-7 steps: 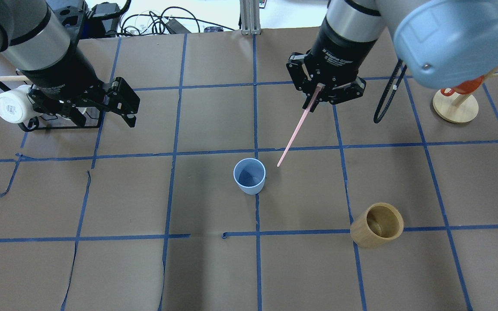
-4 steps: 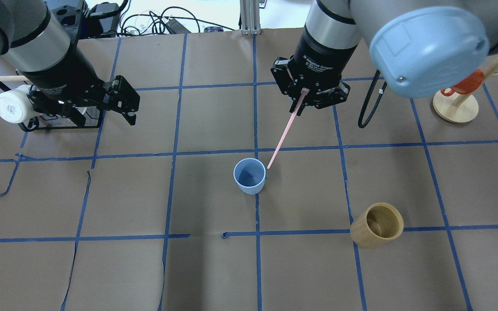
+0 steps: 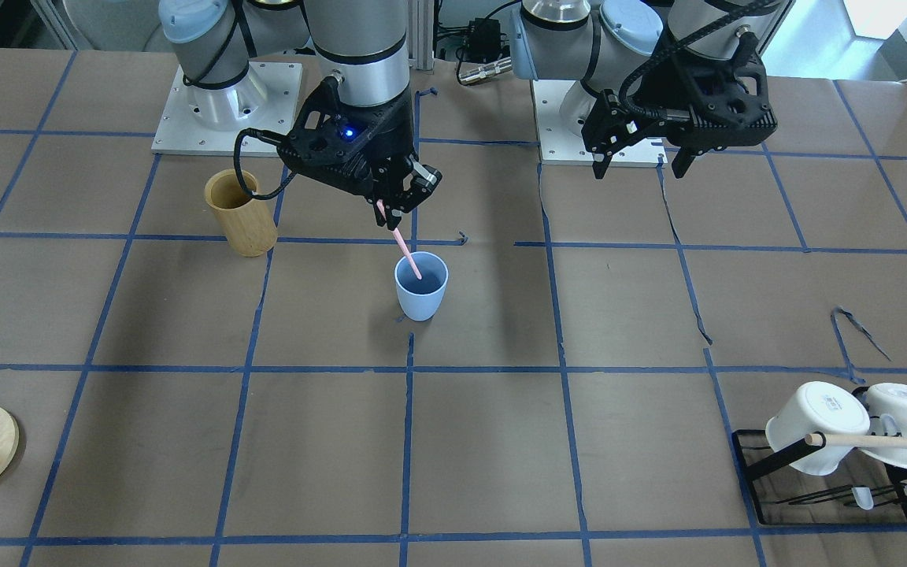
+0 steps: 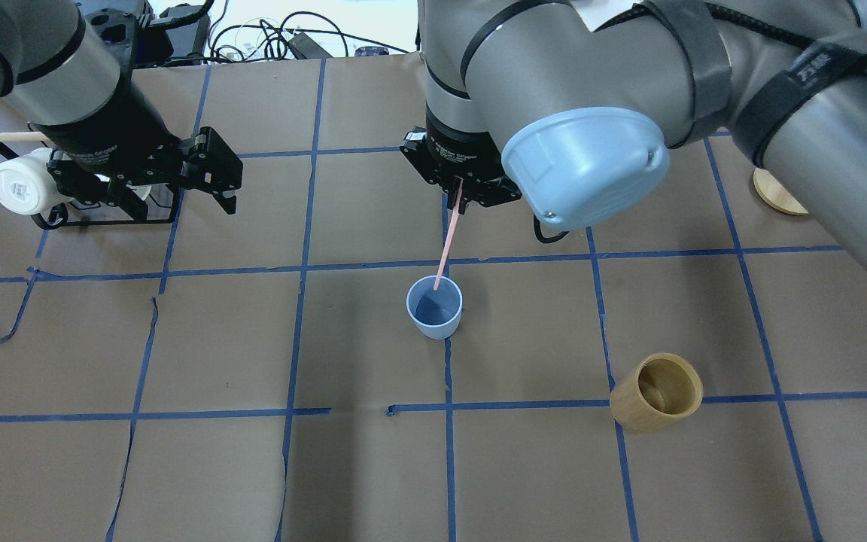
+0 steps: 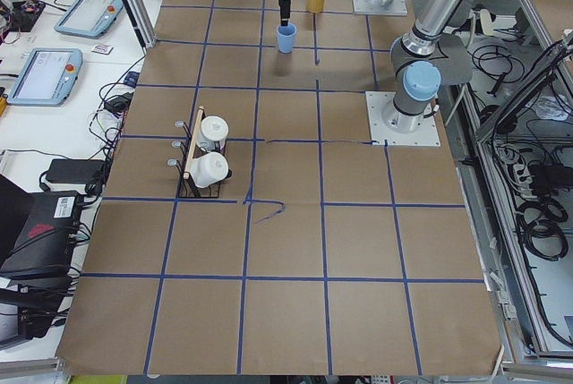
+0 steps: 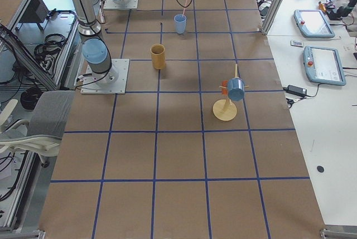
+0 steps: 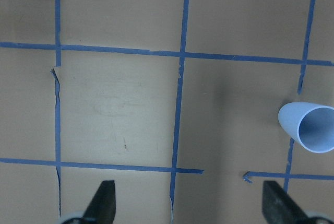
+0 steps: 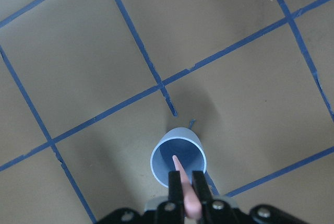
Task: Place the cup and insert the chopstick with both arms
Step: 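Move the pink chopstick with the right gripper over the blue cup, then lower the chopstick into the blue cup and open the right gripper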
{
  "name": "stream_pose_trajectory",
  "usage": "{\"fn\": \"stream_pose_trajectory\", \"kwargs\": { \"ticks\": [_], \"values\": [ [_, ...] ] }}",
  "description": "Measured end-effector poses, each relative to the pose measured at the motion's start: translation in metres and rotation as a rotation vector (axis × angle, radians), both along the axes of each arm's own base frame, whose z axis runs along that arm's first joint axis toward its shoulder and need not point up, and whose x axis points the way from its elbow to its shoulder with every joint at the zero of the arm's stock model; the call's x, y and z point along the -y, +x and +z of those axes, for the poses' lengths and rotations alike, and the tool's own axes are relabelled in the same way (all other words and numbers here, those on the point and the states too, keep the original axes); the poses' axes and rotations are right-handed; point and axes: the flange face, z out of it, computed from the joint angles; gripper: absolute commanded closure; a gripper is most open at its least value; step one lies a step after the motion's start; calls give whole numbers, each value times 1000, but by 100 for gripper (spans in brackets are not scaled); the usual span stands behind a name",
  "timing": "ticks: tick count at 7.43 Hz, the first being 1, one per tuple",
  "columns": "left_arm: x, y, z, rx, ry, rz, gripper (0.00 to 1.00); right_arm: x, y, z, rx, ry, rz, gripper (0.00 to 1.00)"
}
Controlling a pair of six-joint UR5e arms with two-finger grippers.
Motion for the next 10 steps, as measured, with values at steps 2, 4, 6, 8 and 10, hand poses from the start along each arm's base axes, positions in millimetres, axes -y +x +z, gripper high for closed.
{"fn": "stream_pose_trajectory", "kwargs": {
  "ticks": [2, 4, 6, 8, 10],
  "values": [
    [-1, 0, 0, 1, 1, 0, 0, -1, 2, -4, 1, 11, -2, 63],
    [-2, 0, 0, 1, 2, -1, 0, -1, 2, -5, -6, 6, -2, 34],
    [-2, 0, 1, 2, 5, -2, 0, 0, 2, -4, -8, 2, -2, 5],
    [-3, 0, 1, 2, 6, -3, 0, 3, 1, -1, -4, -25, -2, 0],
    [-3, 0, 1, 2, 6, -3, 0, 17, -19, 8, -10, -68, -9, 0]
  ]
}}
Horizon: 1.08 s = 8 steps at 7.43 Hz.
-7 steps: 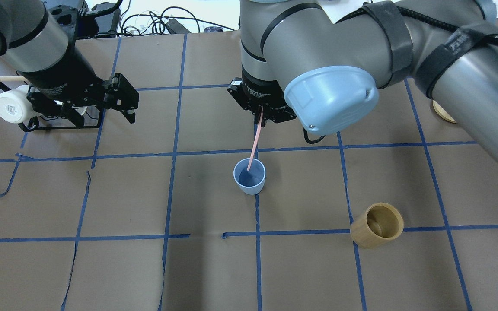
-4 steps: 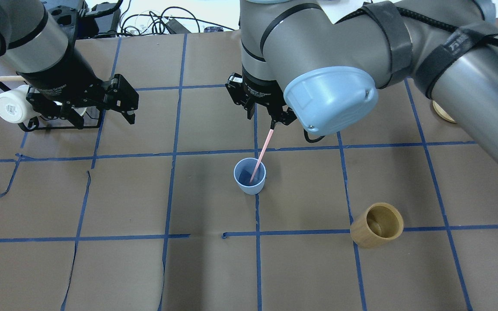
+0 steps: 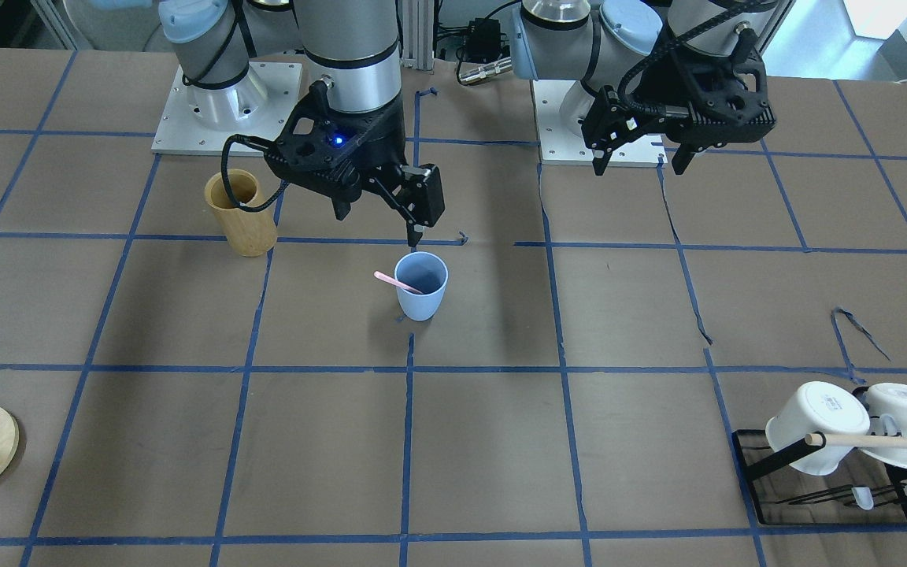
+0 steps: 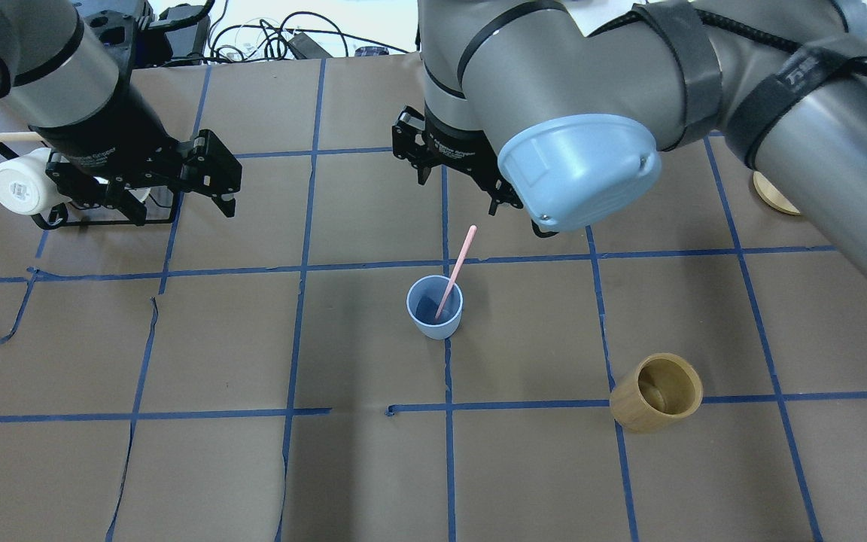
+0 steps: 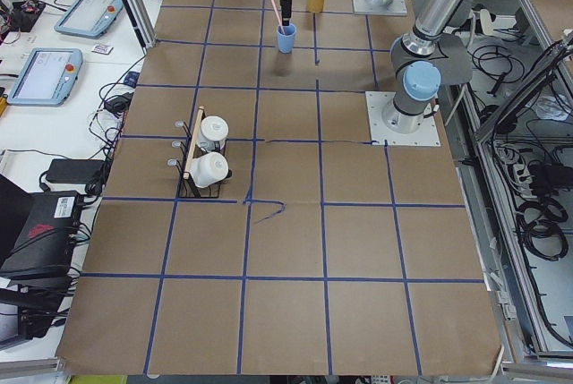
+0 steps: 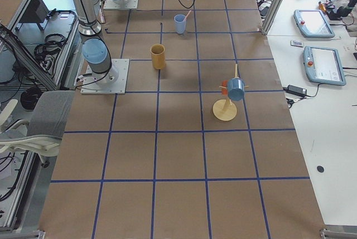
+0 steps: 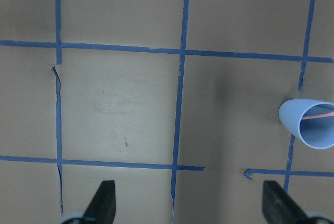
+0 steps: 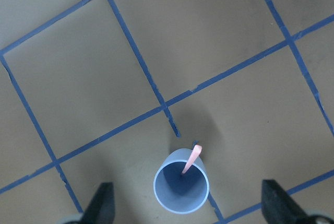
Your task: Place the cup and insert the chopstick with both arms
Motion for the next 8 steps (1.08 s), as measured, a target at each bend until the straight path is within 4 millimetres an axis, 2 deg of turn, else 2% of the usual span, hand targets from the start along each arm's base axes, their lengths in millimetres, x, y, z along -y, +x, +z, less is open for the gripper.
{"fn": "stream_pose_trajectory", "kwargs": {
  "ticks": [4, 5, 7, 8],
  "values": [
    [-1, 0, 1, 0, -1, -1, 0, 16, -55, 20, -37, -26, 36, 0],
    [-1, 0, 1, 0, -1, -1, 0, 17, -82, 25, -62, -1, 88, 0],
    [-1, 0, 1, 0, -1, 0, 0, 14, -150, 33, -100, 104, 235, 0],
    [-1, 0, 1, 0, -1, 0, 0, 10, -168, 35, -104, 139, 301, 0]
  ]
}}
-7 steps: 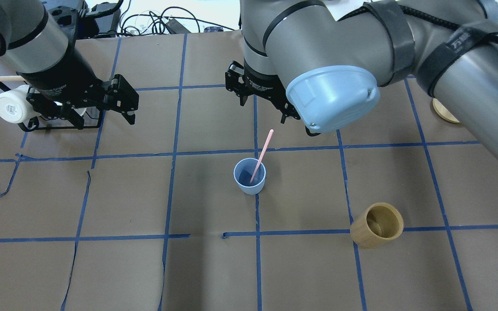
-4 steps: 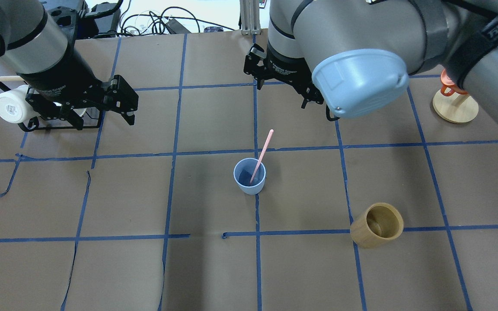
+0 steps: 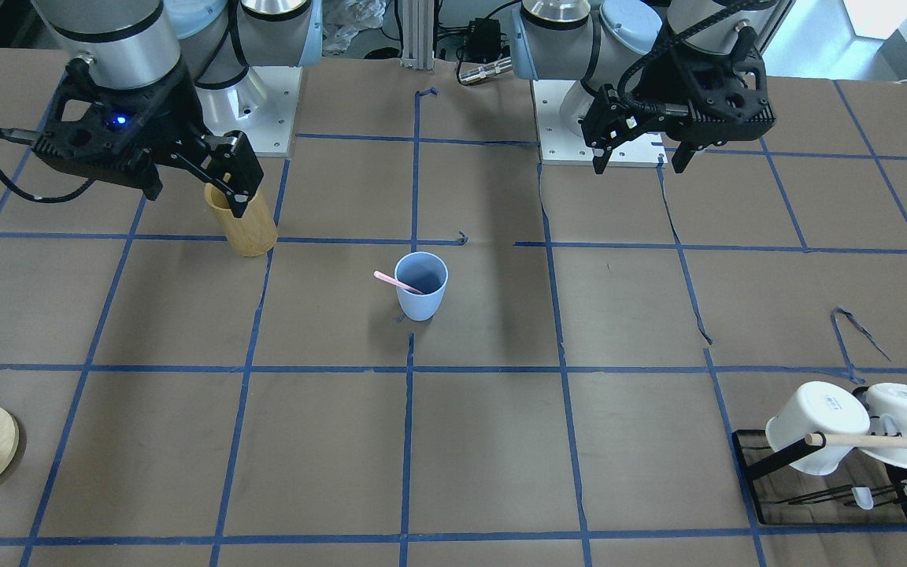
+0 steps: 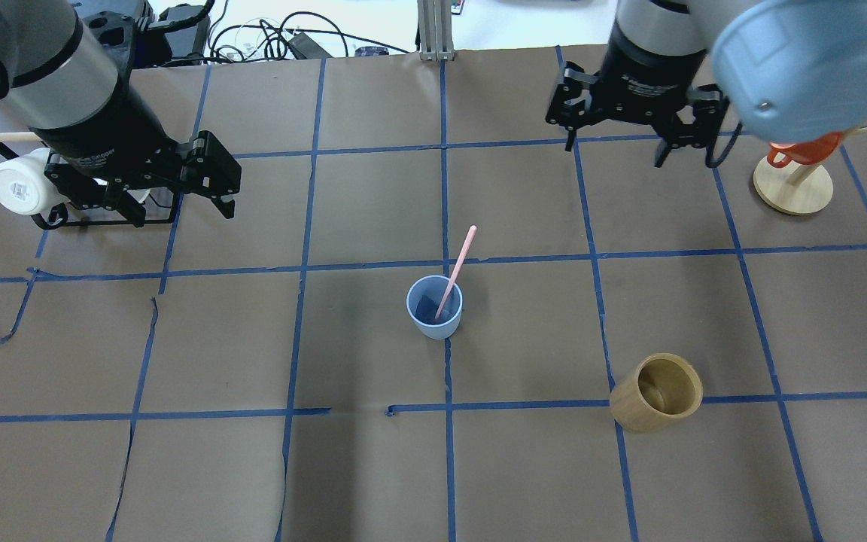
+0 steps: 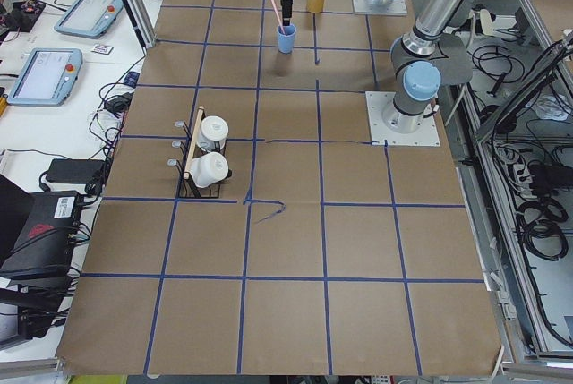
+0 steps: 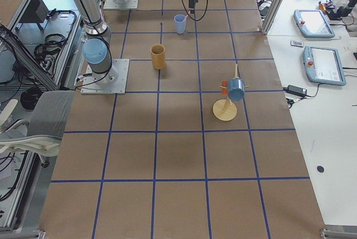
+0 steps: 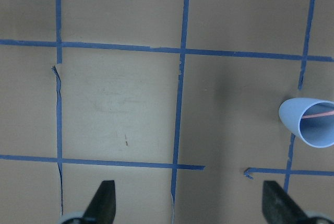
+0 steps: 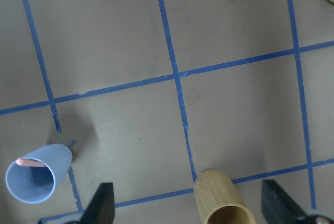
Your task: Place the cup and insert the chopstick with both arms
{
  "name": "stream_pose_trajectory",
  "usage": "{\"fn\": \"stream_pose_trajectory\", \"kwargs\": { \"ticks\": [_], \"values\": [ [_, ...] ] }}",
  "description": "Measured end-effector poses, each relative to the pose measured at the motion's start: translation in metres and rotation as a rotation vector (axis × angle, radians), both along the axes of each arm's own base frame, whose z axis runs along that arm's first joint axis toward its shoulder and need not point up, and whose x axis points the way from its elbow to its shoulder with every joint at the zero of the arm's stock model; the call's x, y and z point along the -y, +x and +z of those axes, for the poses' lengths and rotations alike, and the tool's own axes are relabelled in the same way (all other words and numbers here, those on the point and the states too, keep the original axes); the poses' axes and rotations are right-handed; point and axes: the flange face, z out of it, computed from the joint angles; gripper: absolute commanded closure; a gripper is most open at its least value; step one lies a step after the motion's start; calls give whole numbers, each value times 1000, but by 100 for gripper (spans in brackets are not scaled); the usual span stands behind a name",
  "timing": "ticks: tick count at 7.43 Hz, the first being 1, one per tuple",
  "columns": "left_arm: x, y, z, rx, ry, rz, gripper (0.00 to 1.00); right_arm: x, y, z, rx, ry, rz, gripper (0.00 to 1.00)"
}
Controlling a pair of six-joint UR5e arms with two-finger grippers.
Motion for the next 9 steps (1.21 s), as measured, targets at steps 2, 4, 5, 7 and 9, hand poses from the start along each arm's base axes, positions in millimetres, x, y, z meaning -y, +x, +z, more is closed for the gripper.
{"fn": "stream_pose_trajectory", "kwargs": {
  "ticks": [2, 4, 5, 7, 9],
  "values": [
    [0, 0, 0, 0, 0, 1, 0, -17, -11, 6, 5, 67, 97, 0],
    [0, 1, 0, 0, -1, 2, 0, -33, -12, 9, 18, 123, 167, 0],
    [1, 0, 0, -2, -2, 2, 0, -35, -12, 9, 23, 137, 194, 0],
    [1, -1, 0, -5, -4, -1, 0, -35, -13, 9, 28, 134, 226, 0],
    [0, 0, 0, -2, -1, 0, 0, -34, -13, 9, 28, 129, 222, 0]
  ]
}}
